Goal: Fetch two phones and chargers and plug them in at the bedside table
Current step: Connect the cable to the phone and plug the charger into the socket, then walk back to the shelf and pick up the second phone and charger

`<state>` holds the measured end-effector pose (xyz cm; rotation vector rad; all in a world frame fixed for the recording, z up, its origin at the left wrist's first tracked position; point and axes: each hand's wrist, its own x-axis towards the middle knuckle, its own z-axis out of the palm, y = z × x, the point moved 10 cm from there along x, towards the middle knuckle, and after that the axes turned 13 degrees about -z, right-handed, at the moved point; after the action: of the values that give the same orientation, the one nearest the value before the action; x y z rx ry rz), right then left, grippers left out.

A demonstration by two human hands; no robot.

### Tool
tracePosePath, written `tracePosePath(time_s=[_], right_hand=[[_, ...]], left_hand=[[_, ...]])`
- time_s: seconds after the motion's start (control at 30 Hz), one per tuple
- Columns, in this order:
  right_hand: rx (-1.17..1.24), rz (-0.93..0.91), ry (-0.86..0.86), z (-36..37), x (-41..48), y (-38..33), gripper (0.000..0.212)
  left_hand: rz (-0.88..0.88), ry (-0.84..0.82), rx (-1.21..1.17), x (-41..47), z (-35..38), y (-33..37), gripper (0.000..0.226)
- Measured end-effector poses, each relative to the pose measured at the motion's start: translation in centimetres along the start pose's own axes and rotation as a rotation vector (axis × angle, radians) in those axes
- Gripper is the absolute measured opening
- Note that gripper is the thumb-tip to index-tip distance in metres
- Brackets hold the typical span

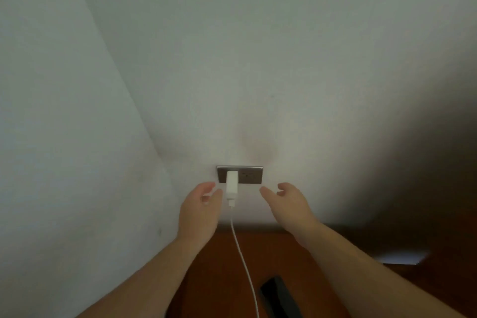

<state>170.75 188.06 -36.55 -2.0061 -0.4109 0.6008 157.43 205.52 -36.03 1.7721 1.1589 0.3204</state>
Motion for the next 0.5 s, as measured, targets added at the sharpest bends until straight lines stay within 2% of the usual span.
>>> tracePosePath(time_s=[0.13,0.2,0.37,0.5], right_hand=[[-0.329,-0.299,-0.049,-6.0,-5.3,-5.6,0.062],[-0.489,-0.418,-0.076,-8.9,-8.9,-8.5,0.060],[-0.663,-0.573,-0.051,-17.4,-17.6,-14.6,0.059],[-0.710,-0.634,0.076,-25.4,-23.5,-17.7,0.058]], left_hand=[[0.333,-0.148,0.788,-6.2,1.2,6.2,0.043],[0.400,-0.137,1.002,-10.0,0.8,9.8,0.048],[0.519,-0.055,0.969,-19.7,-0.7,20.8,0.044],[0.675,-0.028,0.939,-26.2,0.4,29.1,0.043]])
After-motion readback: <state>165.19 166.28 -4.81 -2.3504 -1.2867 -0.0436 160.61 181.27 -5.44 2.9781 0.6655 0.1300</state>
